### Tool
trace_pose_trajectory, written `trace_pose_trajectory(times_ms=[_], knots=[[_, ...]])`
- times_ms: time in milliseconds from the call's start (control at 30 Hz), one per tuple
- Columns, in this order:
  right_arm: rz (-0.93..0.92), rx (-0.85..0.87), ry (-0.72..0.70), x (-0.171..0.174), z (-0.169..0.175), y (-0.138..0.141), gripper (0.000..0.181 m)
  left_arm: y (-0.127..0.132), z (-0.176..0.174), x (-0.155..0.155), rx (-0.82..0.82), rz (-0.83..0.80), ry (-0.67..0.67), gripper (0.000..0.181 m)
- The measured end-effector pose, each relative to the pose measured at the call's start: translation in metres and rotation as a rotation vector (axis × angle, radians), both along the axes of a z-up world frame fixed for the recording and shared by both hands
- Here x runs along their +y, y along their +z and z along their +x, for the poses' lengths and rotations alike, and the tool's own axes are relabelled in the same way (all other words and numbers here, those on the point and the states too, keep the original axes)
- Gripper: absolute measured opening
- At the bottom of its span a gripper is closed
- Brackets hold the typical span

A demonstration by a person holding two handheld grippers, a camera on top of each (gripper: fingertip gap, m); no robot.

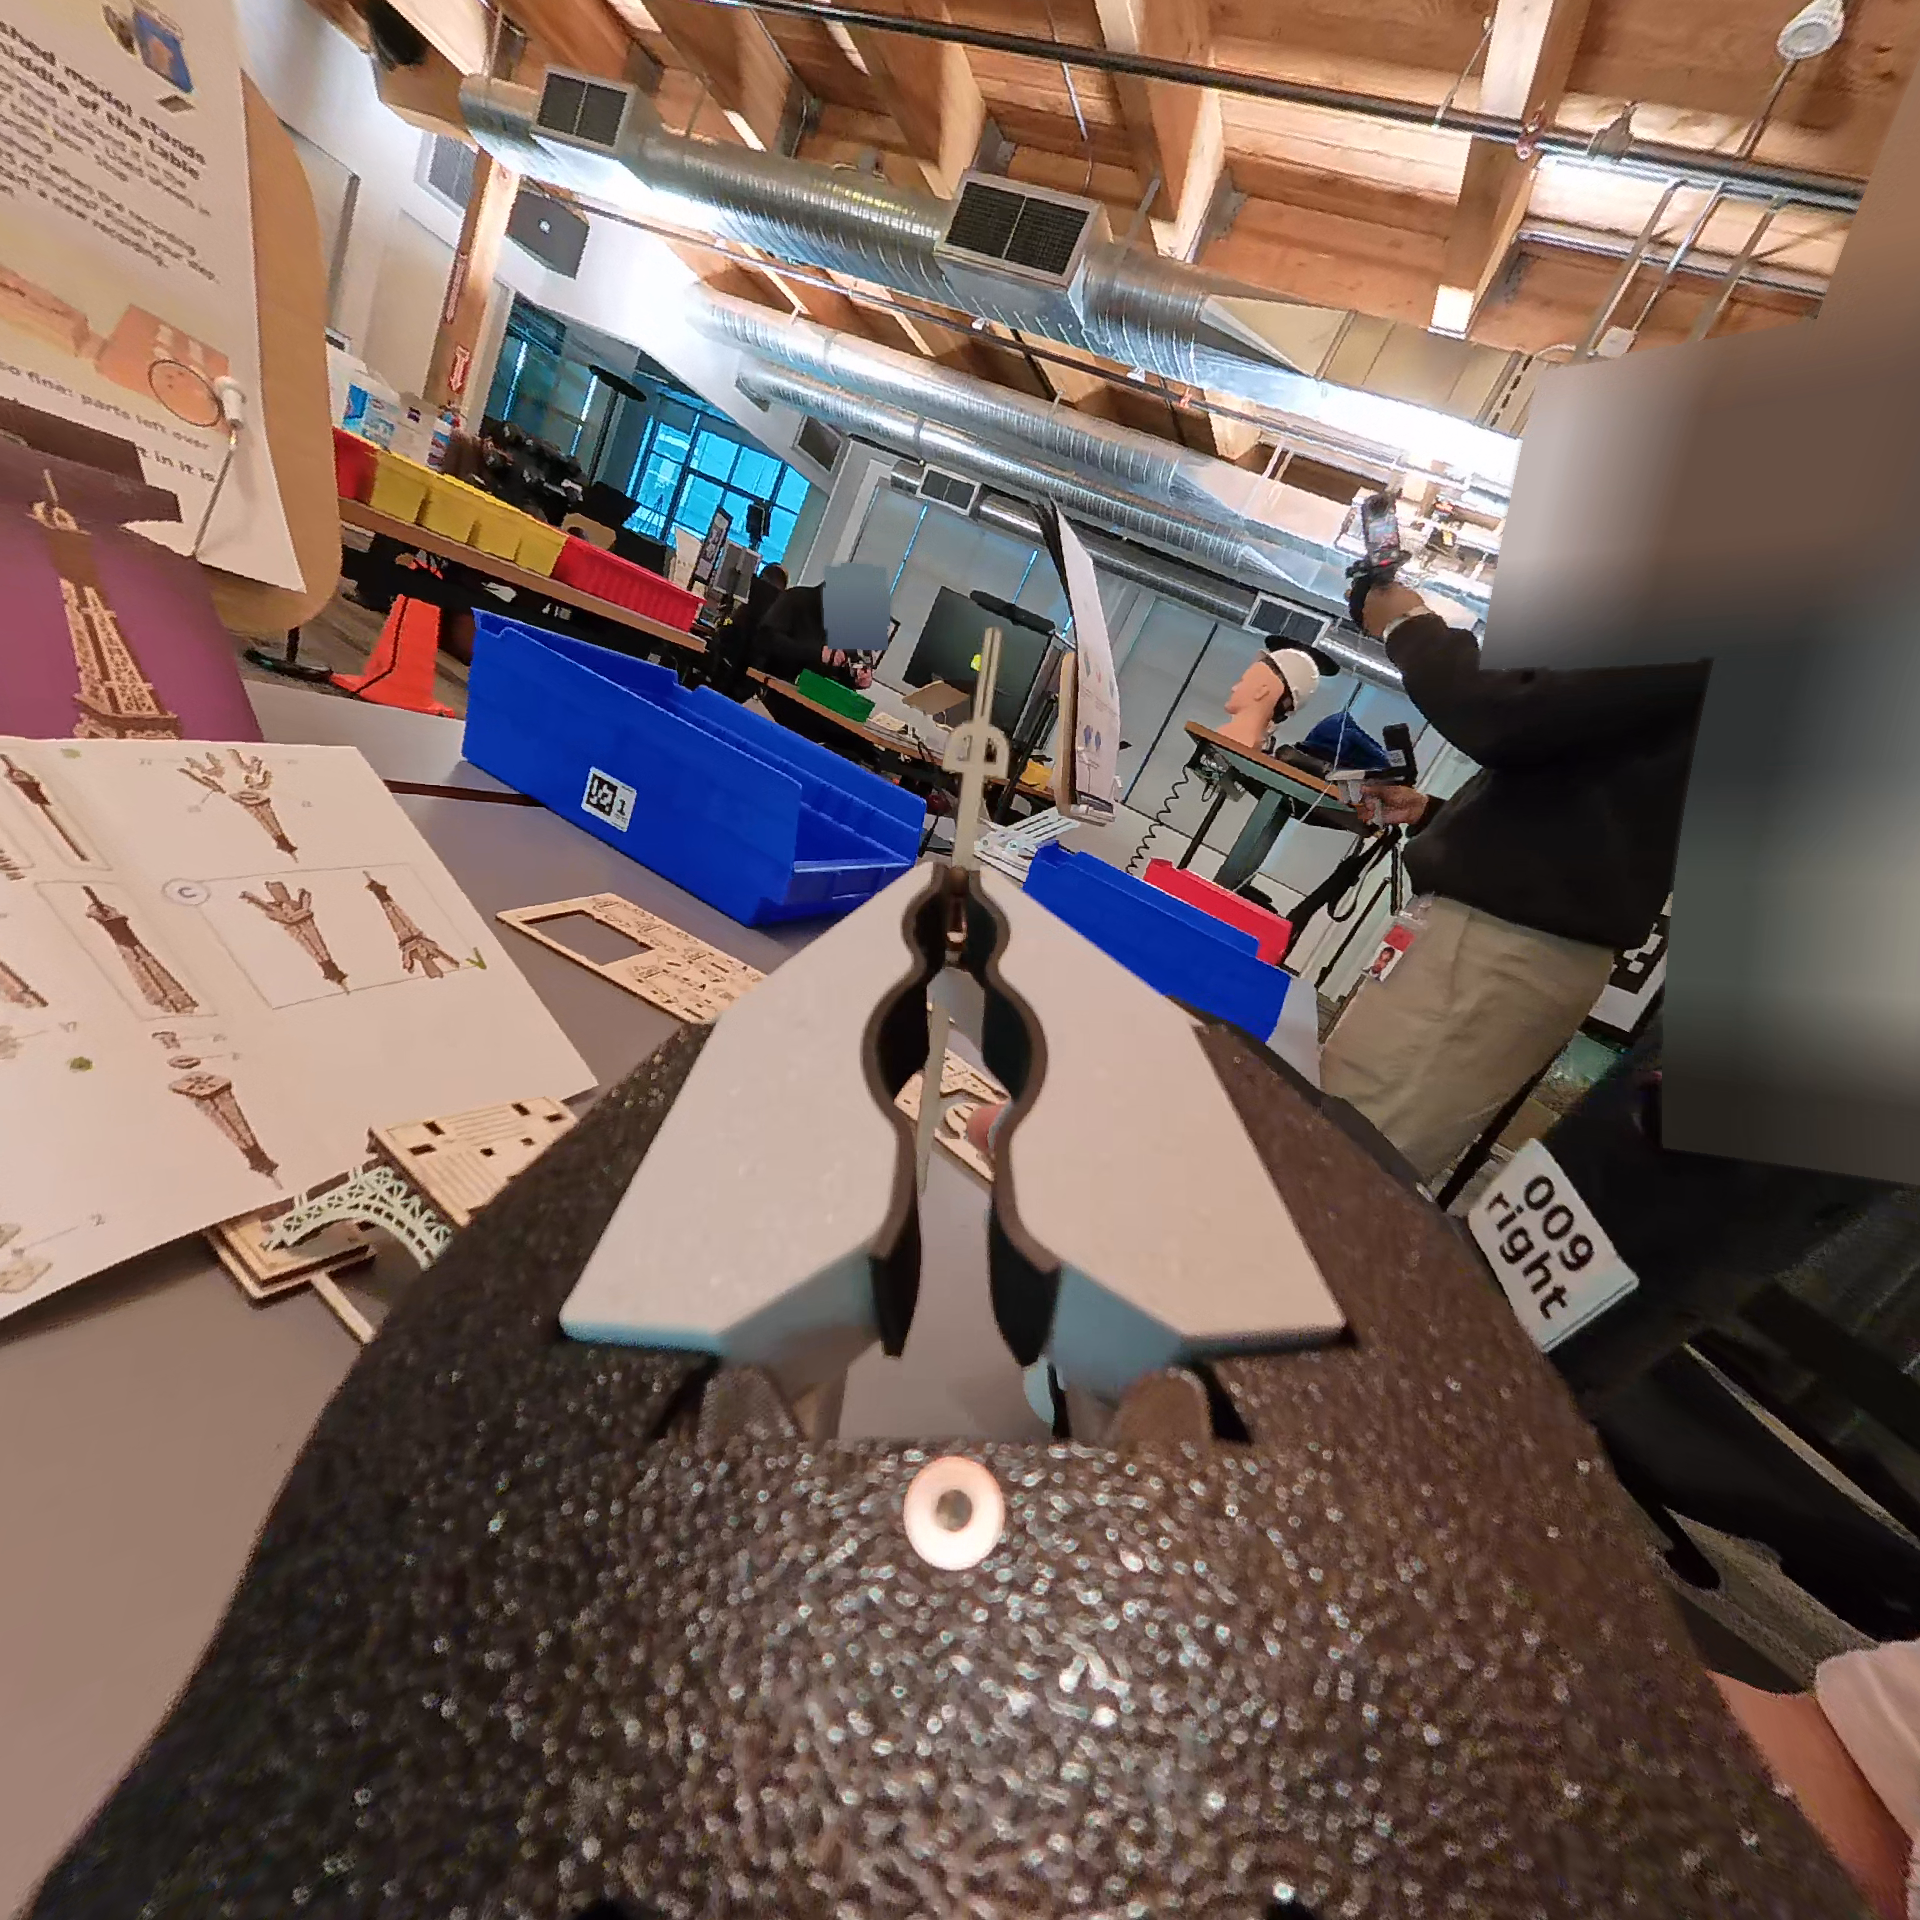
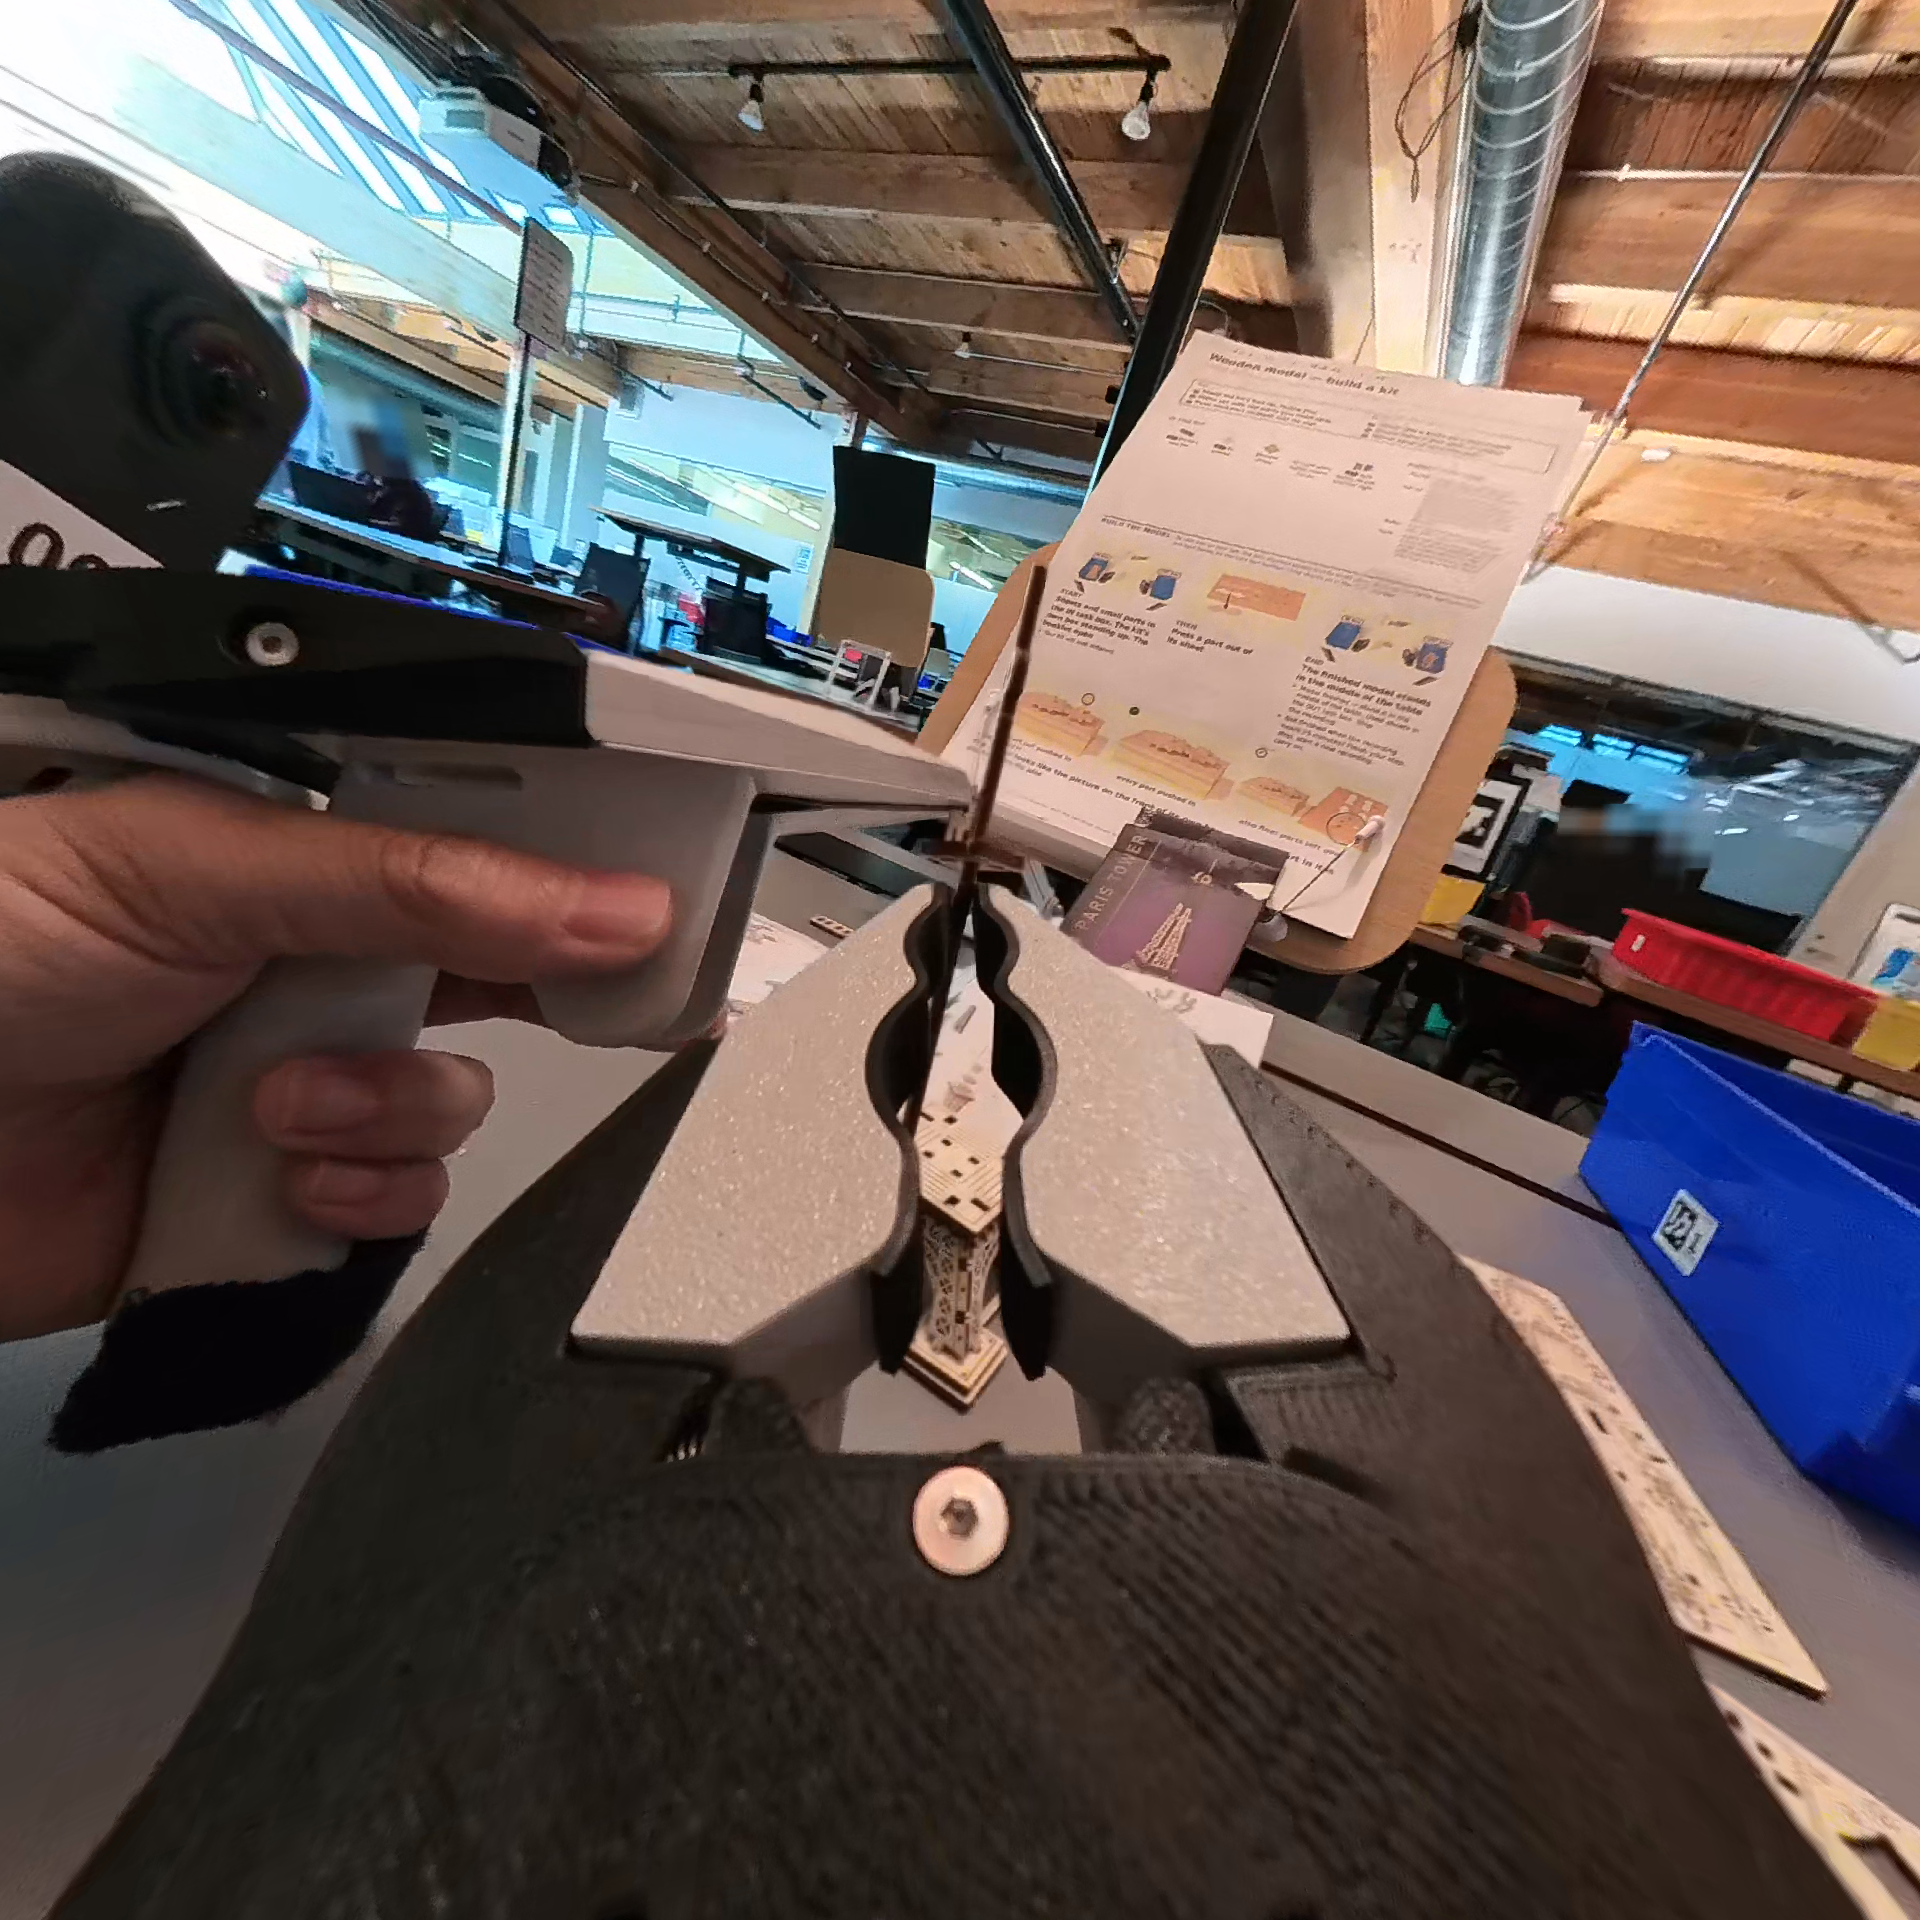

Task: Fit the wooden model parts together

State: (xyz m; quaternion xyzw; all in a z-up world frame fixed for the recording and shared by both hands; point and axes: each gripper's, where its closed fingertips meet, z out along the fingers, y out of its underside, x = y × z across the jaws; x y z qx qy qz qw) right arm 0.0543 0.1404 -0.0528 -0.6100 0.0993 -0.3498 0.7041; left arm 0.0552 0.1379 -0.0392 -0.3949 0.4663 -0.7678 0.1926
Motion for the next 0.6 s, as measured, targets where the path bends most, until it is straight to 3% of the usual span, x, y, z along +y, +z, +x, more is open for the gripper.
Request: trace_pose_trajectory(times_ms=[367, 600], knots=[[0.084, 0.132, 0.117, 0.0008, 0.0003, -0.0027, 0.000, -0.0057, -0.0004, -0.0003, 0.010, 0.044, -0.024, 0.000], [0.064, 0.126, 0.088, -0.0001, 0.0017, -0.0051, 0.000, -0.0083, 0.0009, -0.0020, -0.026, 0.151, 0.026, 0.000]])
